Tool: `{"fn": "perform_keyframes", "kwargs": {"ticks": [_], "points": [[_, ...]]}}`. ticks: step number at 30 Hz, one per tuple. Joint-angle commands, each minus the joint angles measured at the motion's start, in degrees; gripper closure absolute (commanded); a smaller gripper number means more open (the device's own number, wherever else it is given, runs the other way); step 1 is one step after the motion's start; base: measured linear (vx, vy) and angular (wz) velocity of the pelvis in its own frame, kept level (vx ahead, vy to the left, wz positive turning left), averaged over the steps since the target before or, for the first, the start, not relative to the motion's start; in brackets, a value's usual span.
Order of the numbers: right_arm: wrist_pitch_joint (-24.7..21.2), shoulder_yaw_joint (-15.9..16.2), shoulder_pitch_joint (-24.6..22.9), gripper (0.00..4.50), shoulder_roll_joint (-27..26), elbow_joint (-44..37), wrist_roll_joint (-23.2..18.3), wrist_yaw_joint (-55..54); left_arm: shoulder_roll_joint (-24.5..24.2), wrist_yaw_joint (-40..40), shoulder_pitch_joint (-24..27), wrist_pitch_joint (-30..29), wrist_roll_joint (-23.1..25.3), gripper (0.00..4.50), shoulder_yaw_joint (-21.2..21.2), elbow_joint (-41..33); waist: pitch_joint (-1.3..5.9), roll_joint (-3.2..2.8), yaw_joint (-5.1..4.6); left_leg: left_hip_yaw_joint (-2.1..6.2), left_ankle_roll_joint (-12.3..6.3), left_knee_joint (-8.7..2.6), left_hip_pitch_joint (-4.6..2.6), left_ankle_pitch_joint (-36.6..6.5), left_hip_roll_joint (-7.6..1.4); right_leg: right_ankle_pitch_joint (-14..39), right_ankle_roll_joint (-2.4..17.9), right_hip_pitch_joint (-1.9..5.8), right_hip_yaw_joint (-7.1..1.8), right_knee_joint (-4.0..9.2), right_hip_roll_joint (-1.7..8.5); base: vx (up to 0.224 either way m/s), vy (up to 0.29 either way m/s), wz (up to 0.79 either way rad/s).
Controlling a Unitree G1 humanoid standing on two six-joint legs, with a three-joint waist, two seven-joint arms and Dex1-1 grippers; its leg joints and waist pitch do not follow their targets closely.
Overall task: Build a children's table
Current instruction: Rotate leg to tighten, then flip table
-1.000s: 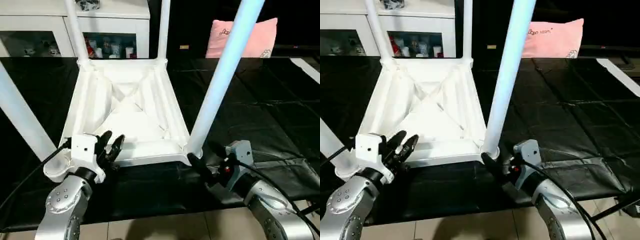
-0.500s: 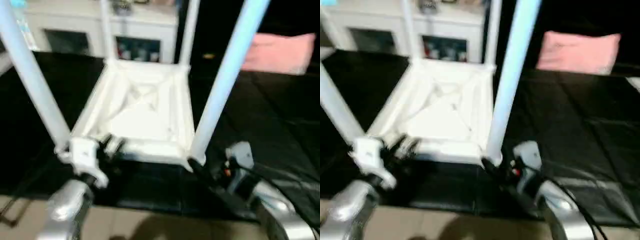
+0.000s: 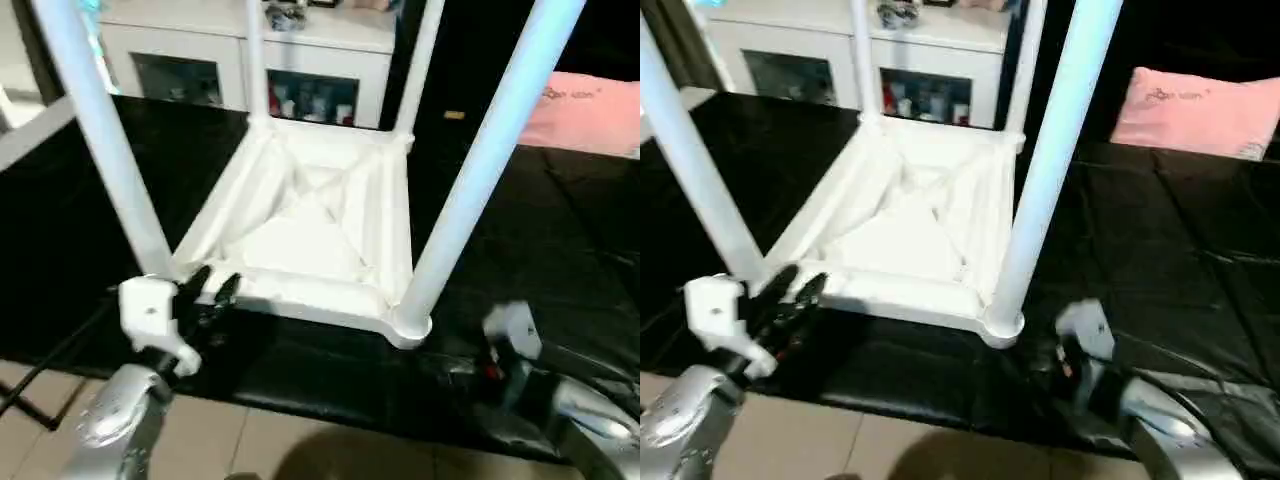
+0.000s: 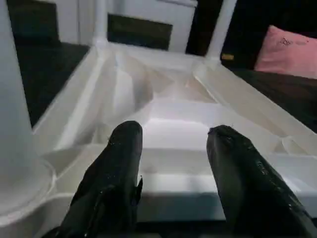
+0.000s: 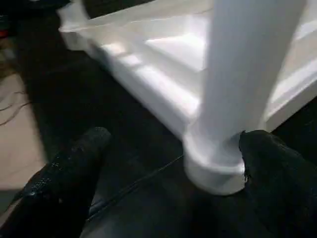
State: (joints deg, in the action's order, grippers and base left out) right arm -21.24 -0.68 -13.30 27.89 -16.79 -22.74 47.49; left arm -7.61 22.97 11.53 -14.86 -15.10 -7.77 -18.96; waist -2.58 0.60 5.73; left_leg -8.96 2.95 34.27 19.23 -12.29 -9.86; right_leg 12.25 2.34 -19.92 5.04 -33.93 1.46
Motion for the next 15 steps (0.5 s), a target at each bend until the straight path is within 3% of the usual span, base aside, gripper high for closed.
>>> {"fn": "perform_keyframes", "kwargs": {"ticks": [1, 2, 4, 6, 10, 15], "points": [[-1.8, -2.0, 0.1, 0.0, 2.1, -1.6, -2.2, 2.4, -1.1, 1.8, 1.1, -0.2, -1.3, 1.79, -0.5, -0.4, 1.53, -0.02, 0.01, 1.93, -3.0, -4.99, 0.32, -16.3, -4.11, 24.8, 1.7, 0.93, -4.0, 6.36, 7.25, 0.0, 0.0, 0.0], [-1.8, -2.0, 0.1, 0.0, 2.1, -1.6, -2.2, 2.4, -1.1, 1.8, 1.1, -0.2, -1.3, 1.74, -0.5, -0.4, 1.6, 0.03, -0.06, 1.98, -3.03, -4.93, 0.38, -15.9, -4.07, 24.4, 1.8, 1.03, -4.07, 6.28, 7.37, 0.0, 0.0, 0.0], [-3.4, -3.6, 0.2, 0.0, 3.8, -2.7, -6.0, 4.4, -3.1, 4.4, 2.3, 0.9, -2.8, 1.49, -2.6, 1.1, 1.58, 0.17, -0.27, 1.82, -3.91, -4.79, 0.58, -14.1, -3.93, 23.1, 2.1, 1.04, -4.13, 6.27, 7.35, 0.0, 0.0, 0.0], [-5.2, -3.5, 1.3, 0.0, 4.3, -4.0, -9.4, 6.3, -7.4, 8.7, 2.6, 1.0, -4.5, 1.32, -5.4, 3.2, 1.52, 0.32, -0.24, 1.62, -4.45, -4.6, 0.41, -13.3, -3.51, 24.9, 1.6, 0.85, -3.96, 6.51, 7.21, 0.0, 0.0, 0.0], [-5.7, -1.9, 2.7, 0.0, 3.8, -4.0, -9.6, 6.9, -10.5, 11.8, 2.5, 0.5, -6.7, 1.18, -8.1, 4.7, 1.5, 0.35, -0.2, 1.7, -4.12, -4.69, 0.26, -12.6, -3.56, 25.8, 1.4, 0.69, -3.75, 6.53, 7.22, 0.0, 0.0, 0.0], [-5.0, 1.8, 6.3, 0.0, 0.4, -1.4, -7.8, 5.3, -14.4, 13.6, 4.5, -0.8, -9.6, 0.67, -12.9, 4.2, 1.59, 0.23, -0.42, 1.88, -2.84, -5.15, 0.11, -14.0, -4.27, 21.5, 4.4, 0.71, -3.94, 5.63, 7.38, 0.0, 0.0, 0.0]]}}
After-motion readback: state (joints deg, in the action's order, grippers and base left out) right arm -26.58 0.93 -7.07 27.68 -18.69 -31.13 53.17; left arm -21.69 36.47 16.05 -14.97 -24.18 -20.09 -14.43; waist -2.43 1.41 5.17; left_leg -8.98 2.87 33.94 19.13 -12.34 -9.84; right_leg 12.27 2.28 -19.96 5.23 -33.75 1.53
